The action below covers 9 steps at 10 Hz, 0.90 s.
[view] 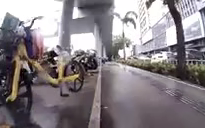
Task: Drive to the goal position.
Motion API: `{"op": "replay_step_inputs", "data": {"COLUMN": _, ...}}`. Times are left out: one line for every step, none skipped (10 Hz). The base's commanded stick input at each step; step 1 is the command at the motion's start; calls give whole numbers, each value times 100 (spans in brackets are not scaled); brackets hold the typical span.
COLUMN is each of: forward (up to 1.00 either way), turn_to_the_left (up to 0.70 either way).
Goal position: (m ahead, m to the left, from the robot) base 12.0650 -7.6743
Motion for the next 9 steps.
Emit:
{"op": "replay_step_inputs", "data": {"forward": 70, "turn_to_the_left": -13}}
{"op": "replay_step_inputs", "data": {"forward": 70, "turn_to_the_left": -13}}
{"op": "replay_step_inputs", "data": {"forward": 70, "turn_to_the_left": -13}}
{"op": "replay_step_inputs", "data": {"forward": 70, "turn_to_the_left": -13}}
{"op": "replay_step_inputs", "data": {"forward": 70, "turn_to_the_left": -13}}
{"op": "replay_step_inputs", "data": {"forward": 70, "turn_to_the_left": -13}}
{"op": "replay_step_inputs", "data": {"forward": 70, "turn_to_the_left": -13}}
{"op": "replay_step_inputs", "data": {"forward": 70, "turn_to_the_left": -13}}
{"op": "replay_step_inputs", "data": {"forward": 70, "turn_to_the_left": -6}}
